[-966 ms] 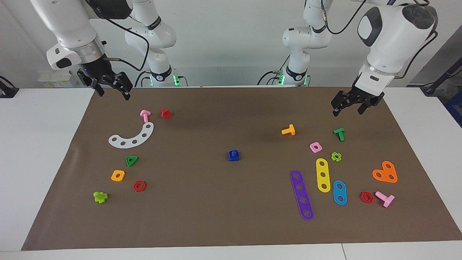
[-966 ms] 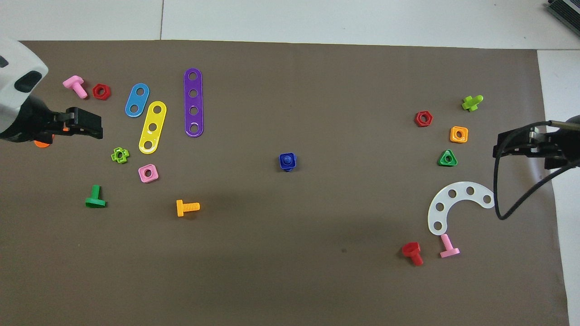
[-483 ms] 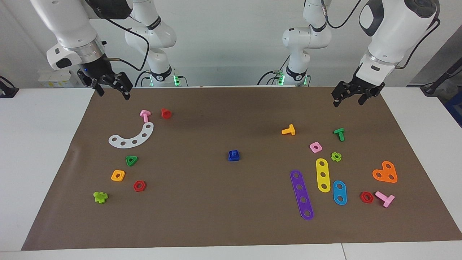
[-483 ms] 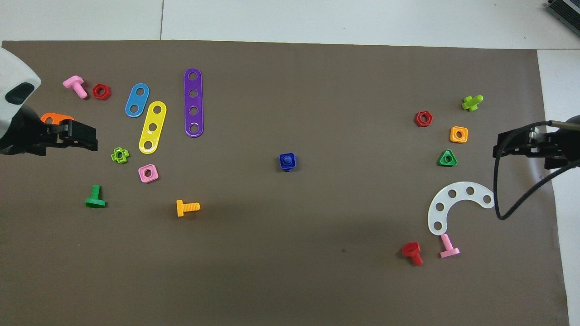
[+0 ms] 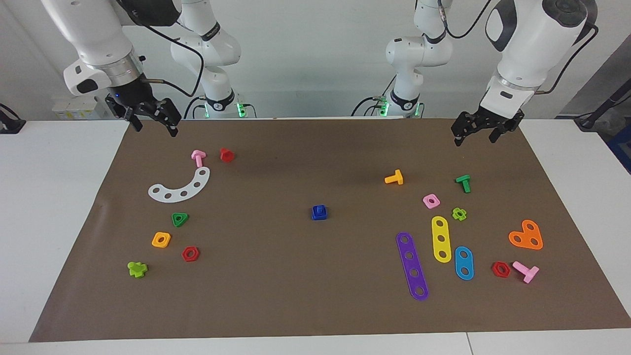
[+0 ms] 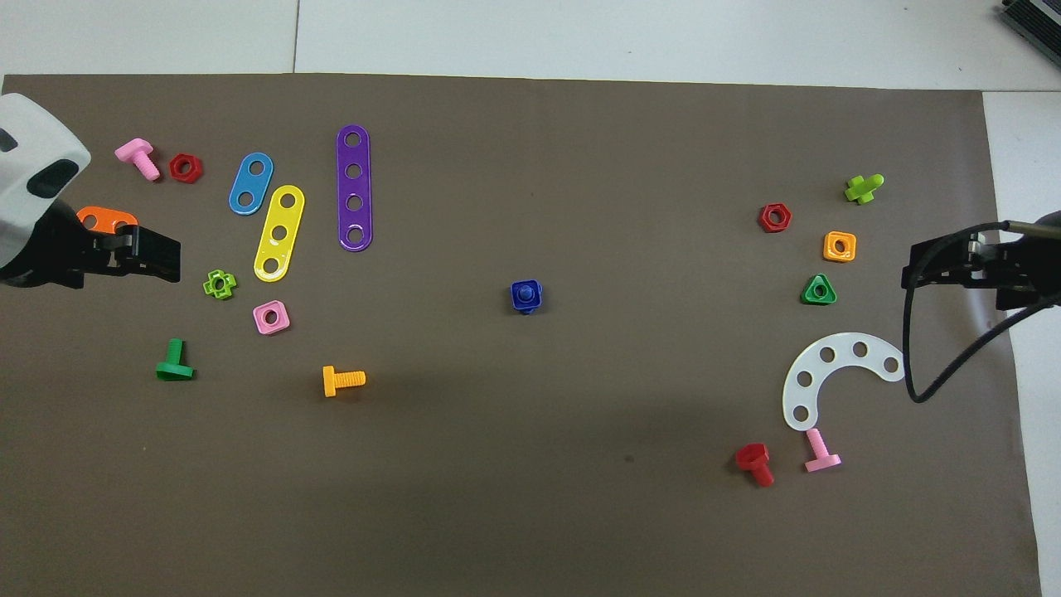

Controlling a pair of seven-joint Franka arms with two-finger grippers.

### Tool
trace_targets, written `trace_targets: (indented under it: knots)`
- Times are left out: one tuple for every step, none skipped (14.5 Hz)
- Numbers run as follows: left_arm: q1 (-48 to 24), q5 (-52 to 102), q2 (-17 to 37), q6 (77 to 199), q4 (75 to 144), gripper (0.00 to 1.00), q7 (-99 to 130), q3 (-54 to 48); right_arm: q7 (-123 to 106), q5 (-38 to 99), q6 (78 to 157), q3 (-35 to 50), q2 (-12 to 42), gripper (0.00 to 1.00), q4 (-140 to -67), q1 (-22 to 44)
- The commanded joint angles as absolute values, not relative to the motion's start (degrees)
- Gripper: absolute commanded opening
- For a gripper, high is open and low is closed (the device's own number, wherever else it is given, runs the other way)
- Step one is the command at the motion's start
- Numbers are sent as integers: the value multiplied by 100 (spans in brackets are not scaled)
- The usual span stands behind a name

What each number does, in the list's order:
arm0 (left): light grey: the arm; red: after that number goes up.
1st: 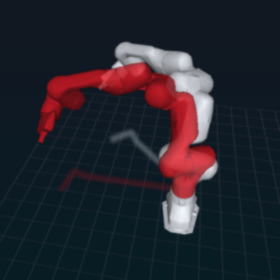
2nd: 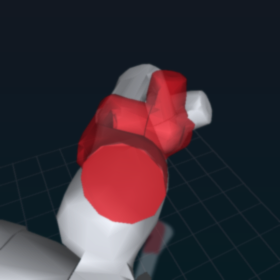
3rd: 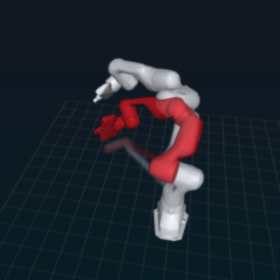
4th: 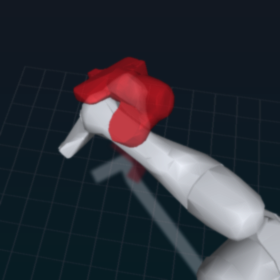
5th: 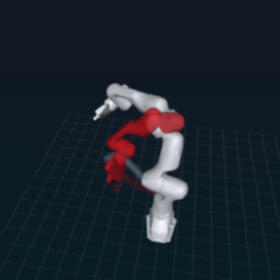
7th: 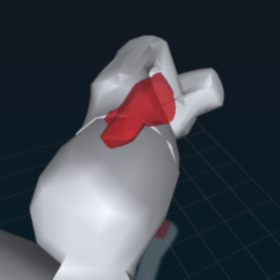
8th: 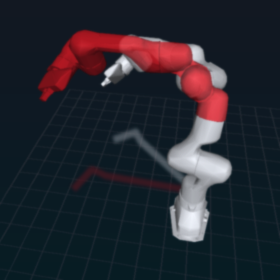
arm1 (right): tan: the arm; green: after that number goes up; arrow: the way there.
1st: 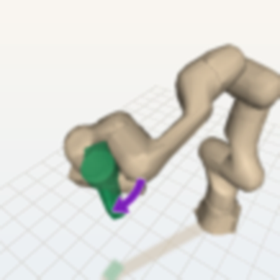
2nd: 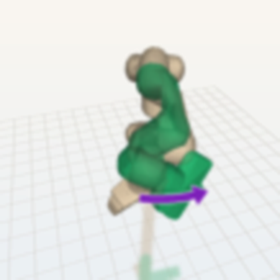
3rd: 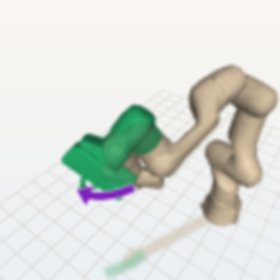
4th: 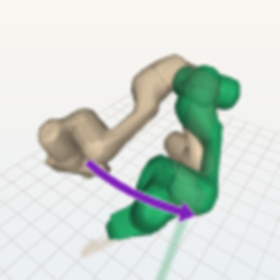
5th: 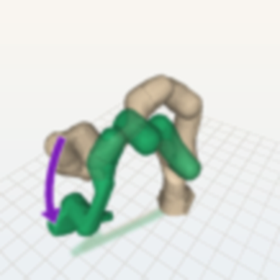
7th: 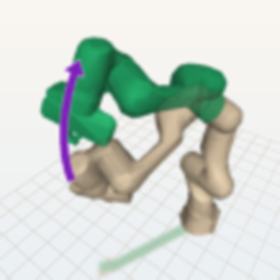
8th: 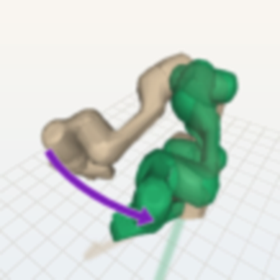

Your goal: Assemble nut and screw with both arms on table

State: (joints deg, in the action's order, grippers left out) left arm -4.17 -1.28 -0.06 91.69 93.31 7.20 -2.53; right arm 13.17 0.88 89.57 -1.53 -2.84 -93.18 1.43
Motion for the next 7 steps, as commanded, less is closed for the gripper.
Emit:
trace_targets:
  knots:
    - [-448, -264, -193, 9246, 9518, 100, 563, -246, 1301, 158, 8912, -123, -325, 100, -9343, 114]
    - [-448, -264, -185, 9246, 9519, 100, 475, -237, 1301, 158, 8912, -123, -325, 100, -9343, 114]
    - [-440, -264, -193, 9246, 9510, 100, 422, -237, 1301, 167, 8912, -123, -325, 100, -9343, 114]
    - [-413, -246, -185, 9246, 9501, 100, 352, -237, 1301, 158, 8912, -123, -325, 100, -9343, 114]
    - [-387, -229, -185, 9255, 9501, 100, 308, -229, 1301, 158, 8912, -123, -325, 100, -9343, 114]
    - [-378, -220, -185, 9264, 9484, 100, 308, -220, 1301, 158, 8912, -123, -325, 100, -9343, 114]
    - [-378, -220, -185, 9298, 9483, 100, 308, -220, 1301, 158, 8912, -123, -325, 100, -9343, 114]
